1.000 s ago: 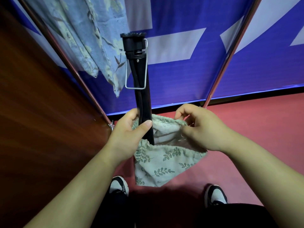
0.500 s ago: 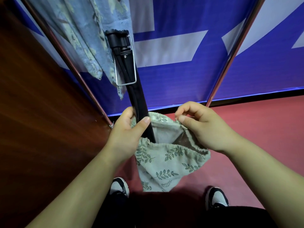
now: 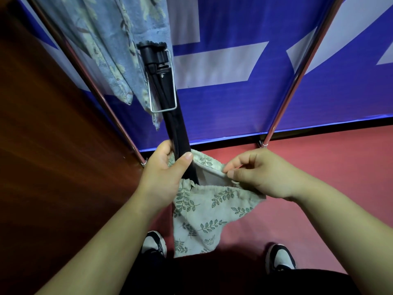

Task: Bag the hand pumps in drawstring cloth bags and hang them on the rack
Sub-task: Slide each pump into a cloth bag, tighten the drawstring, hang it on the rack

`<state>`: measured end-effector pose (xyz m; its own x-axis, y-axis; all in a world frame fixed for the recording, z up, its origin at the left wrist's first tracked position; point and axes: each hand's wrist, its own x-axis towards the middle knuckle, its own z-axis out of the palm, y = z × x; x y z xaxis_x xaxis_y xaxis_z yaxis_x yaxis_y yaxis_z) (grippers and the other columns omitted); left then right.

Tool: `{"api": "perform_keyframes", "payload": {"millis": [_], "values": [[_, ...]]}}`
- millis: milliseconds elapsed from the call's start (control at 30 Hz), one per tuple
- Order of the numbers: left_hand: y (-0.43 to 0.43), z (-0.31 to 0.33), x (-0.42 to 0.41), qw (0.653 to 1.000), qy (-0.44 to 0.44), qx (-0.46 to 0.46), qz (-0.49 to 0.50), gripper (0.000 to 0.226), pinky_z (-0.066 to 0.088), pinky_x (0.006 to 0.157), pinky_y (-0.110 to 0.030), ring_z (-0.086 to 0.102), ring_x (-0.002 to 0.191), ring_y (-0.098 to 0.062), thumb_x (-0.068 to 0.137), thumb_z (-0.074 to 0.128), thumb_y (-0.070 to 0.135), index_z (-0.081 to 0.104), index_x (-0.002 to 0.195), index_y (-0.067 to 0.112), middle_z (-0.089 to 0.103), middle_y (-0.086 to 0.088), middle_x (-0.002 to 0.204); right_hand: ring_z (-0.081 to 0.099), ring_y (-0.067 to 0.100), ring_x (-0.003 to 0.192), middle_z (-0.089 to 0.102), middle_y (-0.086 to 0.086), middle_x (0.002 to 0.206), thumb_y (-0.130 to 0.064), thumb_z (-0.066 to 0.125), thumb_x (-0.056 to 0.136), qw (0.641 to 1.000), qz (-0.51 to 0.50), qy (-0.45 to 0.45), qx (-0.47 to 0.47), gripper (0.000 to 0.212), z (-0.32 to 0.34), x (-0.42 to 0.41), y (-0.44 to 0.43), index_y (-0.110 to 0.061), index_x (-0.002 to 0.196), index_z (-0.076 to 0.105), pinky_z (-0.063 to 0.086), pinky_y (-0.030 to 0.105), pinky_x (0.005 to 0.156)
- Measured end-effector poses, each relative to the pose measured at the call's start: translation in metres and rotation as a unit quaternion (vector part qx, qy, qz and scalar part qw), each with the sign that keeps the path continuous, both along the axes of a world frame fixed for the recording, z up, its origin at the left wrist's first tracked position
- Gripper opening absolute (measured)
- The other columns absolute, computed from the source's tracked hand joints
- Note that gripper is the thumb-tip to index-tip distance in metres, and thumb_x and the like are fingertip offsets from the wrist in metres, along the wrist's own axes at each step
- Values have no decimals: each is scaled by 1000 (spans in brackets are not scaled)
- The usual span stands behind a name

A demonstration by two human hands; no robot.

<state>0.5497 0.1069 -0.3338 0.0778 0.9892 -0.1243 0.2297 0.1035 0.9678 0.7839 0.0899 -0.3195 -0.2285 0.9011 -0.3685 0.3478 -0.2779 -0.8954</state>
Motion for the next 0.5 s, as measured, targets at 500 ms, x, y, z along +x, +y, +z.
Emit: {"api": "perform_keyframes", "payload": {"millis": [500], "values": [[4,-3,-6,1000,3,-3,8,32,51,103,-53,69,114,-19,83,67,48,68,111,34,75,5,115,45,13,54,56,-4,58,-6,77,84,981,-125,-1,145,14,-9,0,5,-19,89,75,40,24,54]]}}
